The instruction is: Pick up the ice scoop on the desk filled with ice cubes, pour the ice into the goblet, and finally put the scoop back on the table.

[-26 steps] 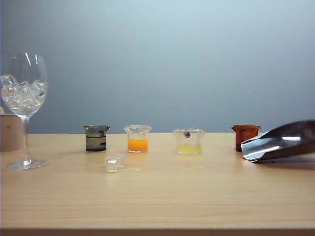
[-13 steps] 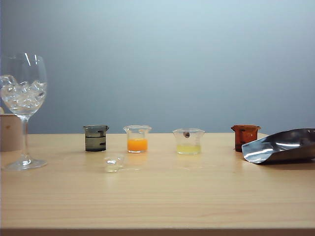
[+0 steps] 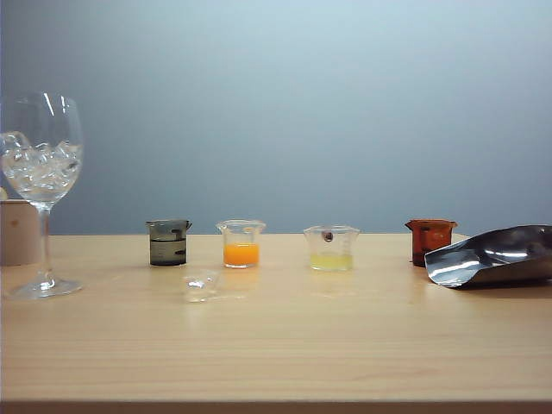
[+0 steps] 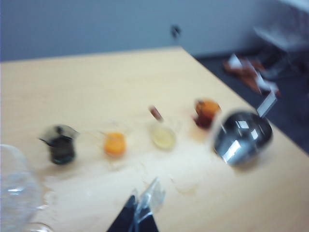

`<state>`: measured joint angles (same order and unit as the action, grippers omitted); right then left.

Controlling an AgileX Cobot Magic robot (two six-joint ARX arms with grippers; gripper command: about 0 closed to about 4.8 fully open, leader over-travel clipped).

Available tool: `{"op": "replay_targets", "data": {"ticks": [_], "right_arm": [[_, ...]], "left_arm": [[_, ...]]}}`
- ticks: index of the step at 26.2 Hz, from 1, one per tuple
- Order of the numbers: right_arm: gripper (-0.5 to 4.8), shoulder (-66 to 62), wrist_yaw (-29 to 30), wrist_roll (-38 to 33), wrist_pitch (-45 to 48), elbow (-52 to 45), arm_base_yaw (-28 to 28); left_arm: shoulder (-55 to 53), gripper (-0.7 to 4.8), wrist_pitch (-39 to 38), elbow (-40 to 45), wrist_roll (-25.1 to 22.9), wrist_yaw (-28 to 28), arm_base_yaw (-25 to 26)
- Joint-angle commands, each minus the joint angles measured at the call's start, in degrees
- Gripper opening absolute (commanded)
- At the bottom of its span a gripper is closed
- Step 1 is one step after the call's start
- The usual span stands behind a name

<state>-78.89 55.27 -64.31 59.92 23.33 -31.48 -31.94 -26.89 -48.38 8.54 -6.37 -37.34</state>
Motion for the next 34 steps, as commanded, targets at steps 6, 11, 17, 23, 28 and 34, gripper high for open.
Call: {"op": "replay_targets", "data": {"ticks": [6,11,17,23,28,34], "right_arm": [[-0.09,19.15,-11.34,2.16,-10.14,0.48,8.09],[-0.09,36.68,-23.96,30.08,-39.6,0.48,21.81],[-0.09,52.98,-42.56,42.42,-59.21,0.46,35.28],[-0.09,65.85,-56.26,52.43,-70.73,-0.9,47.89],[-0.09,71.95,-61.55,52.89,-71.65,-6.97,54.66],[-0.09,74.79,-62.71,51.87,-70.03,-18.86,56.96]], "left_arm": [[10.05,-0.05,-4.9,2.19,3.93,-4.35,0.04],[20.22,-0.05,-3.93,6.47,3.67,-4.24,0.02],[24.74,-0.06,-3.93,10.08,3.72,-4.96,0.02],[26.36,-0.05,3.58,17.97,3.58,-6.93,0.02],[26.23,-0.05,16.57,29.24,0.92,-6.12,0.02],[26.25,-0.05,24.26,43.85,1.55,-5.44,0.02]]}}
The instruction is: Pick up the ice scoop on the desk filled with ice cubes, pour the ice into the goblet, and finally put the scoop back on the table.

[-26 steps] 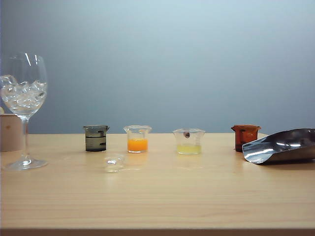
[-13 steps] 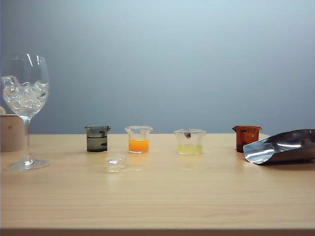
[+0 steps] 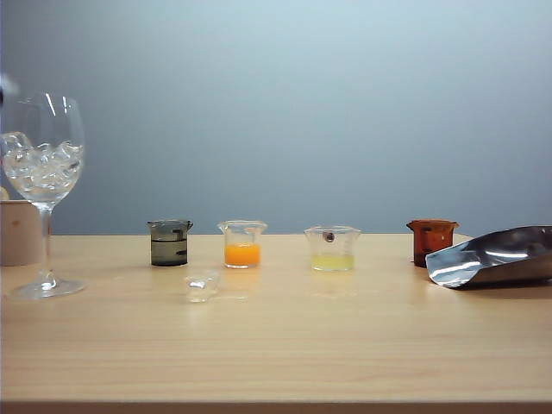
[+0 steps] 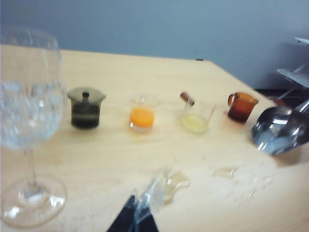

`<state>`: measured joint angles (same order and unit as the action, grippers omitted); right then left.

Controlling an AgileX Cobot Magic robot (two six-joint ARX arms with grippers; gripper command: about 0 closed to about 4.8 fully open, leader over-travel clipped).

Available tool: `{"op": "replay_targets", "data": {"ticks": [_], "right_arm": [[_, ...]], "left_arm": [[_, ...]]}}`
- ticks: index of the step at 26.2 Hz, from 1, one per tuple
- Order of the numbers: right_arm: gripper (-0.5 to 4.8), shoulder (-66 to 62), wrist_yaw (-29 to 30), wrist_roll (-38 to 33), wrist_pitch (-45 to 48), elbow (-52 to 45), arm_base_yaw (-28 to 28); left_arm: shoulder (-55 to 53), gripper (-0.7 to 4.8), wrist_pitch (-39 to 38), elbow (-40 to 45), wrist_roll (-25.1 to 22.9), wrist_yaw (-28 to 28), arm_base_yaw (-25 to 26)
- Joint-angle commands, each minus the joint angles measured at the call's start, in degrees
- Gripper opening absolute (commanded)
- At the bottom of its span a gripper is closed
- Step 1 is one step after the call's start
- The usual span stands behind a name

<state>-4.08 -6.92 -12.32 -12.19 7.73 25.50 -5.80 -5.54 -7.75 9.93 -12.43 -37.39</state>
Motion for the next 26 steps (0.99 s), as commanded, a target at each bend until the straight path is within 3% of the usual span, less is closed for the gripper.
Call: {"op": "replay_targets", "data": {"ticks": [1,26], "right_arm": [[-0.09,0.0,-0.5,-1.05,1.88,-4.96,-0.02],[-0.09,-0.11,-2.19,-1.55,1.6,-7.26,-0.13]], "left_arm": [[0.13,-0.05,2.91,4.7,0.17,2.01,0.04],[0.61,-0.02,0.74,7.21,1.22,2.19,0.52]]}}
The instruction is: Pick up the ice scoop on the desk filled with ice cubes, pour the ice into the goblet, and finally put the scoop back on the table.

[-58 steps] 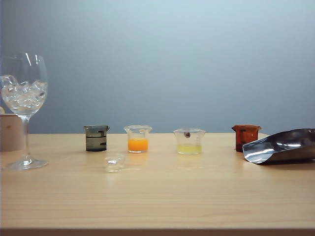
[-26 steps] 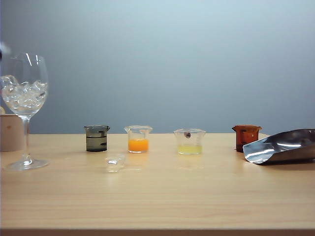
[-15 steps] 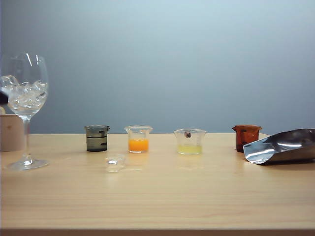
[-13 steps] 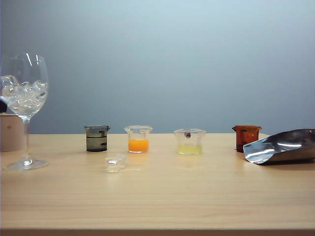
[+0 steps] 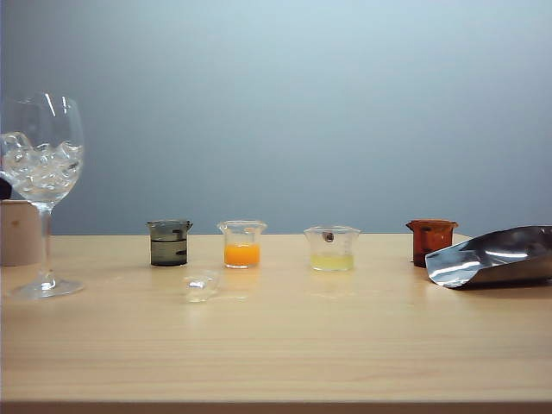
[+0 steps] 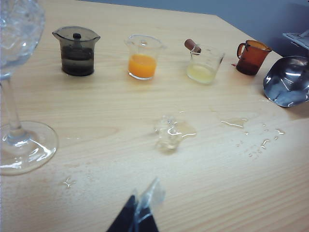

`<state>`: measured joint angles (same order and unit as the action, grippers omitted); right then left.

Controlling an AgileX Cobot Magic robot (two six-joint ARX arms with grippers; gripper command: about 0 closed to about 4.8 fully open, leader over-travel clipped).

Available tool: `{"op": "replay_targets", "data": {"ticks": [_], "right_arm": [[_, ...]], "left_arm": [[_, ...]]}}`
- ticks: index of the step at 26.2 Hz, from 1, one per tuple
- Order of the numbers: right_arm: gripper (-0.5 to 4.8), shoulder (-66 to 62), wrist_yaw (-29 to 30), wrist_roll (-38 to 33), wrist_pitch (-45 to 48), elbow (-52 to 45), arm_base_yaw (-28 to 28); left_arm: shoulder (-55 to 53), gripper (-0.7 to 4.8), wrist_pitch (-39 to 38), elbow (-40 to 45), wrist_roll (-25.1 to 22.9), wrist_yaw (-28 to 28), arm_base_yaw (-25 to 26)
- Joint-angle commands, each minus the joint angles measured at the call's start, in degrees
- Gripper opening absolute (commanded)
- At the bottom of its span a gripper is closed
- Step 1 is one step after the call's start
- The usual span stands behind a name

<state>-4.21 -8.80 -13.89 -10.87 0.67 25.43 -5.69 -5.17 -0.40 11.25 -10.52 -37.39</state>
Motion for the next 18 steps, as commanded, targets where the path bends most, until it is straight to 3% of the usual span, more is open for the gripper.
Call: {"op": "replay_targets", "data": {"ticks": [1,8,13,18], "right_arm": [[-0.09,1.18,-0.11,0.02,0.24,-0.2,-0.33],[-0.09,4.11,-0.13,0.02,2.6,-0.61,-2.84],[-0.09,4.11,-0.13,0.02,2.43,-0.61,-8.61],[-0.09,4.11,-0.13,0.02,2.29,-0.61,-16.76]], "left_arm": [[0.7,-0.02,0.55,-0.13,-0.11,0.63,1.92],[0.81,-0.02,0.5,-0.13,-0.09,3.91,17.62],[4.94,-0.02,-1.05,-0.13,-0.11,3.93,29.66],[5.6,-0.02,-0.52,-0.11,-0.11,3.58,36.52]]}}
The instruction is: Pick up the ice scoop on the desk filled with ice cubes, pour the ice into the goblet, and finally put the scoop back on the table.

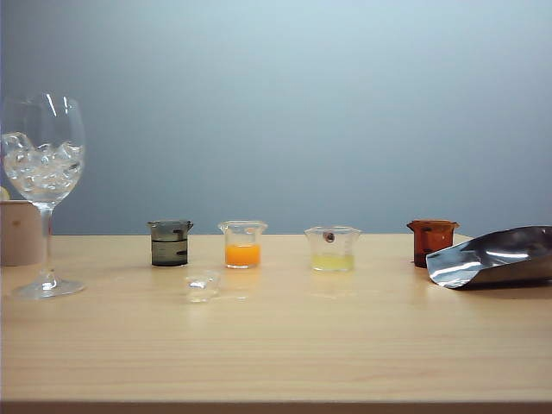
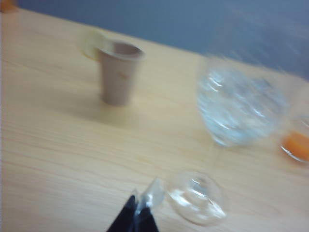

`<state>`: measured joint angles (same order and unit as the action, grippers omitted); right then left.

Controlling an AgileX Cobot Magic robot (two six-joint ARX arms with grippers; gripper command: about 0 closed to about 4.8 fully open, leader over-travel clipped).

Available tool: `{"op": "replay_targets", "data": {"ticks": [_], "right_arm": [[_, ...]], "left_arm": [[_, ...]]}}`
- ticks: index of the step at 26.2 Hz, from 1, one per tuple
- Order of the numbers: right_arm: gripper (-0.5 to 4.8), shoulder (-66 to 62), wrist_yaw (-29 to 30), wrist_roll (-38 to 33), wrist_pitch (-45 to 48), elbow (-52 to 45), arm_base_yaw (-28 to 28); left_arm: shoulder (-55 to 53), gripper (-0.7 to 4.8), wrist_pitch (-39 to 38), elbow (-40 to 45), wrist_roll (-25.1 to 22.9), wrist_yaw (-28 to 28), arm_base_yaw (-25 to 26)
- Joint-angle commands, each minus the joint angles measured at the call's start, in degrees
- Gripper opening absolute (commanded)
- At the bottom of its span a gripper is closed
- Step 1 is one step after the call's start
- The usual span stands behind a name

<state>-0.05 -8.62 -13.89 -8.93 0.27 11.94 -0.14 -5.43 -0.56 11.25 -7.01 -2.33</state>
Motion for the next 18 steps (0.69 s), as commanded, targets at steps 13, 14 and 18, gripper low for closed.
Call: {"op": "replay_targets", "data": {"ticks": [13,14,18], "right_arm": [[-0.09,-0.04,-0.37,0.04,0.2,-0.2,-8.94],[-0.09,-0.04,-0.37,0.02,0.2,-0.2,-8.94],[-0.09,-0.04,-0.39,0.02,0.17,-0.2,-8.94]], "left_arm": [[0.04,-0.02,-0.26,0.02,-0.11,-0.28,1.68],[0.04,-0.02,-0.26,0.02,-0.11,-0.28,1.68],[0.04,-0.02,-0.26,0.02,-0.11,-0.26,1.68]]}}
